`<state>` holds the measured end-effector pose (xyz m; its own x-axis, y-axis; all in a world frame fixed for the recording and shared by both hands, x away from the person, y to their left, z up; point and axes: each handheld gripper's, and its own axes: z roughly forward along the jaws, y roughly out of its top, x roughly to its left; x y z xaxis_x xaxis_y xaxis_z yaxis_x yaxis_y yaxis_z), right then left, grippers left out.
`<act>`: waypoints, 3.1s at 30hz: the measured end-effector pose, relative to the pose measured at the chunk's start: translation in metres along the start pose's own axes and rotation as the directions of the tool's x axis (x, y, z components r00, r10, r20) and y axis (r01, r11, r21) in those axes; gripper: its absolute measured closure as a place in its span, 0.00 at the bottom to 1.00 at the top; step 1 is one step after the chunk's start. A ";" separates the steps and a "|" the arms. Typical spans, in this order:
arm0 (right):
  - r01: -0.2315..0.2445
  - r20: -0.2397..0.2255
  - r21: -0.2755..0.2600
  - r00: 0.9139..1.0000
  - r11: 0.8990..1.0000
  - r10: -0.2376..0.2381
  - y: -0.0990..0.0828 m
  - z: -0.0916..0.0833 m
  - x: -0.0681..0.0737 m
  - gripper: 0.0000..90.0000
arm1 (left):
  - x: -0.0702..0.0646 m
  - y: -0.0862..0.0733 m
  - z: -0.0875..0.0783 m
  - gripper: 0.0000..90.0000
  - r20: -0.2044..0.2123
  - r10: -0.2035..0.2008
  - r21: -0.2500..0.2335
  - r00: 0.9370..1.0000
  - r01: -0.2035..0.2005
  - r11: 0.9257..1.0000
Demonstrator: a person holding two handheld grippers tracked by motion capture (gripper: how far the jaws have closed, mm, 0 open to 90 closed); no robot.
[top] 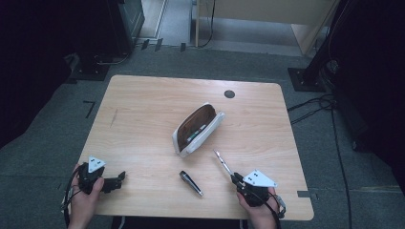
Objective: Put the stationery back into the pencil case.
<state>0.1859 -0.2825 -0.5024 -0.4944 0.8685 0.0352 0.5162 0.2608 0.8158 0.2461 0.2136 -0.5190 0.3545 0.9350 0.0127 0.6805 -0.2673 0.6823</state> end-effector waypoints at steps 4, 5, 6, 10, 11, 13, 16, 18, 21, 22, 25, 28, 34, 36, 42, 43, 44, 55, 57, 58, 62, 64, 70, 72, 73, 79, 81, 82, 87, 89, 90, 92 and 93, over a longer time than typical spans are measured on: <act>0.005 -0.006 -0.008 1.000 1.000 -0.006 0.006 -0.005 -0.001 0.91 | -0.001 0.000 0.000 0.00 0.006 -0.003 -0.004 1.000 0.003 1.000; 0.004 -0.009 -0.013 1.000 1.000 -0.004 0.008 -0.006 -0.002 0.91 | -0.001 0.000 0.000 0.00 0.010 -0.005 -0.008 1.000 0.005 1.000; 0.008 -0.012 -0.019 1.000 1.000 -0.008 0.010 -0.007 -0.002 0.91 | 0.000 0.000 -0.001 0.00 0.016 -0.007 -0.010 1.000 0.008 1.000; 0.018 -0.028 -0.022 0.999 1.000 -0.019 0.018 -0.011 0.001 0.91 | 0.001 0.001 -0.003 0.00 0.046 -0.009 -0.026 0.999 0.010 1.000; 0.023 -0.031 -0.025 0.999 0.999 -0.024 0.020 -0.012 0.001 0.91 | 0.001 0.001 -0.003 0.00 0.047 -0.009 -0.026 0.999 0.010 1.000; 0.032 -0.038 -0.031 0.999 0.999 -0.033 0.025 -0.014 0.002 0.91 | 0.000 0.003 -0.004 0.00 0.042 0.002 -0.025 0.999 -0.001 1.000; 0.048 -0.048 -0.043 0.998 0.998 -0.050 0.032 -0.018 0.004 0.91 | -0.004 0.007 -0.007 0.00 0.075 0.013 -0.045 0.997 -0.009 0.999; 0.055 -0.059 -0.047 0.997 0.997 -0.058 0.037 -0.020 0.005 0.91 | -0.010 0.012 -0.010 0.00 0.096 0.031 -0.064 0.995 -0.025 0.998; 0.072 -0.075 -0.055 0.994 0.996 -0.076 0.043 -0.022 0.007 0.91 | -0.019 0.021 -0.014 0.00 0.138 0.057 -0.092 0.989 -0.044 0.995; 0.079 -0.081 -0.056 0.993 0.995 -0.083 0.046 -0.022 0.009 0.91 | -0.021 0.023 -0.015 0.00 0.152 0.066 -0.098 0.986 -0.051 0.994; 0.091 -0.098 -0.061 0.990 0.994 -0.097 0.053 -0.023 0.012 0.91 | -0.033 0.032 -0.017 0.00 0.193 0.098 -0.117 0.976 -0.076 0.990; 0.105 -0.112 -0.072 0.987 0.992 -0.113 0.060 -0.024 0.015 0.91 | -0.044 0.044 -0.018 0.00 0.227 0.130 -0.135 0.965 -0.101 0.986; 0.124 -0.136 -0.089 0.981 0.988 -0.135 0.073 -0.020 0.021 0.91 | -0.067 0.068 -0.019 0.00 0.268 0.201 -0.183 0.942 -0.156 0.971; 0.127 -0.147 -0.095 0.979 0.987 -0.140 0.077 -0.017 0.023 0.91 | -0.075 0.075 -0.018 0.00 0.273 0.222 -0.195 0.936 -0.172 0.966; 0.149 -0.173 -0.099 0.971 0.984 -0.165 0.086 -0.007 0.031 0.91 | -0.090 0.087 -0.013 0.00 0.336 0.240 -0.217 0.911 -0.173 0.961; 0.153 -0.173 -0.101 0.970 0.983 -0.169 0.087 -0.006 0.033 0.91 | -0.091 0.089 -0.012 0.00 0.351 0.237 -0.220 0.906 -0.166 0.961; 0.152 -0.180 -0.101 0.969 0.983 -0.168 0.088 -0.005 0.034 0.91 | -0.093 0.090 -0.012 0.00 0.358 0.236 -0.222 0.903 -0.163 0.961; 0.147 -0.219 -0.119 0.961 0.982 -0.170 0.093 0.007 0.046 0.91 | -0.104 0.102 -0.014 0.08 0.474 0.248 -0.268 0.845 -0.130 0.955; 0.146 -0.226 -0.122 0.959 0.982 -0.171 0.093 0.009 0.049 0.91 | -0.105 0.104 -0.013 0.08 0.509 0.232 -0.270 0.829 -0.102 0.957; 0.144 -0.229 -0.124 0.959 0.982 -0.169 0.093 0.009 0.050 0.91 | -0.105 0.105 -0.013 0.09 0.525 0.220 -0.269 0.822 -0.084 0.959; 0.145 -0.242 -0.132 0.955 0.981 -0.174 0.094 0.011 0.055 0.91 | -0.104 0.108 -0.011 0.16 0.568 0.166 -0.261 0.806 -0.015 0.965; 0.144 -0.246 -0.137 0.953 0.980 -0.175 0.095 0.012 0.057 0.91 | -0.104 0.110 -0.011 0.17 0.592 0.151 -0.260 0.791 0.010 0.965; 0.145 -0.259 -0.141 0.949 0.979 -0.178 0.094 0.016 0.063 0.91 | -0.107 0.113 -0.010 0.18 0.625 0.124 -0.248 0.770 0.045 0.968; 0.146 -0.263 -0.144 0.948 0.979 -0.180 0.094 0.016 0.065 0.91 | -0.109 0.114 -0.010 0.18 0.632 0.115 -0.242 0.767 0.054 0.969; 0.145 -0.263 -0.149 0.948 0.978 -0.181 0.094 0.017 0.066 0.91 | -0.109 0.114 -0.010 0.18 0.630 0.112 -0.241 0.768 0.057 0.969; 0.147 -0.270 -0.159 0.945 0.976 -0.186 0.093 0.019 0.071 0.91 | -0.109 0.117 -0.010 0.19 0.655 0.081 -0.226 0.752 0.092 0.970; 0.141 -0.273 -0.165 0.945 0.976 -0.183 0.092 0.019 0.072 0.91 | -0.108 0.117 -0.009 0.19 0.665 0.068 -0.220 0.744 0.108 0.970; 0.140 -0.274 -0.170 0.944 0.975 -0.183 0.092 0.019 0.073 0.91 | -0.108 0.118 -0.009 0.20 0.668 0.065 -0.220 0.742 0.113 0.969; 0.140 -0.273 -0.186 0.943 0.972 -0.188 0.091 0.020 0.077 0.91 | -0.108 0.119 -0.010 0.26 0.678 0.054 -0.219 0.733 0.131 0.967; 0.135 -0.275 -0.187 0.944 0.973 -0.184 0.091 0.021 0.079 0.91 | -0.108 0.118 -0.010 0.27 0.674 0.061 -0.222 0.736 0.124 0.967; 0.138 -0.274 -0.189 0.943 0.972 -0.187 0.090 0.021 0.079 0.91 | -0.109 0.118 -0.010 0.28 0.675 0.065 -0.224 0.735 0.121 0.967; 0.137 -0.275 -0.191 0.943 0.972 -0.187 0.090 0.022 0.080 0.91 | -0.110 0.118 -0.010 0.28 0.678 0.068 -0.224 0.732 0.118 0.967; 0.134 -0.276 -0.193 0.943 0.972 -0.185 0.089 0.023 0.081 0.91 | -0.110 0.118 -0.010 0.29 0.678 0.067 -0.224 0.732 0.119 0.967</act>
<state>0.2078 -0.1793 -0.4398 -0.7549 0.6545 0.0417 0.3007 0.2889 0.9089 0.2809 0.0814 -0.4324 0.7403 0.5078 -0.4405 0.5566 -0.0954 0.8253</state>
